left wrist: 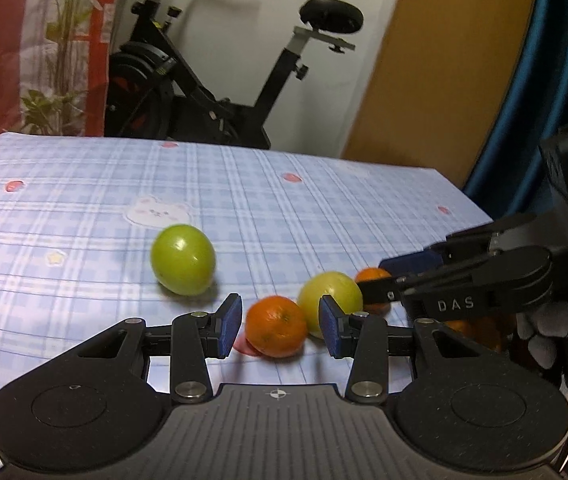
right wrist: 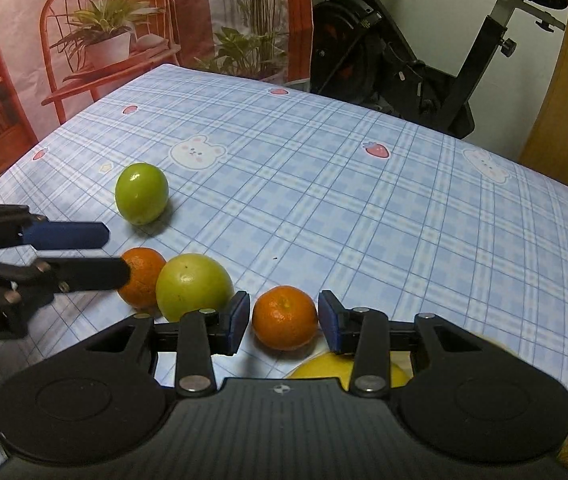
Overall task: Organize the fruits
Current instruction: 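Move the left gripper back to another tangerine on the tablecloth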
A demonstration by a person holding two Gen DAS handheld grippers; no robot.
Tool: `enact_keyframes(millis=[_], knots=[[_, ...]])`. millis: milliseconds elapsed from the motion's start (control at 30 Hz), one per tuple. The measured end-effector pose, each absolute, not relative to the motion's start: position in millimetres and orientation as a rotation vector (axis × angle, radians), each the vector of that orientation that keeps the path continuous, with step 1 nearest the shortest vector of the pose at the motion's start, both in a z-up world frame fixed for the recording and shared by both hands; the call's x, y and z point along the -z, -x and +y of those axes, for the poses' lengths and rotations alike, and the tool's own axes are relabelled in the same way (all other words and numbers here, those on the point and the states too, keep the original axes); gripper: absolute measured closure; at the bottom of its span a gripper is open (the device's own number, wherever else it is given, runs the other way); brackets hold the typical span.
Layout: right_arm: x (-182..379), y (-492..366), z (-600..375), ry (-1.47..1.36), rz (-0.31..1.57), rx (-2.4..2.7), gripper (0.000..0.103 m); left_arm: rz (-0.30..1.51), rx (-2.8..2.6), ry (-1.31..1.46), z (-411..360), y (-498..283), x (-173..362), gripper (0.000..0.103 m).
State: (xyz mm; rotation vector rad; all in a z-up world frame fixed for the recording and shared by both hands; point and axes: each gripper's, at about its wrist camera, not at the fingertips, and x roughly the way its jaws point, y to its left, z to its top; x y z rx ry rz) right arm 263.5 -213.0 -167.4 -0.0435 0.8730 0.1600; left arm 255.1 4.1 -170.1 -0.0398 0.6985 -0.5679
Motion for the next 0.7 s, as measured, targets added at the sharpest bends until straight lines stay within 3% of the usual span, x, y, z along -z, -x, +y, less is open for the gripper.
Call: enact_keyframes(millis=[467, 700], knots=[[171, -268, -206, 0.073, 0.880, -0.124, 0.062, 0.726, 0.557, 0.045, 3, -262, 183, 0.058], [173, -271, -202, 0.109, 0.900, -0.115, 0.062, 0.713, 0.563, 0.034, 4, -257, 183, 0.063]])
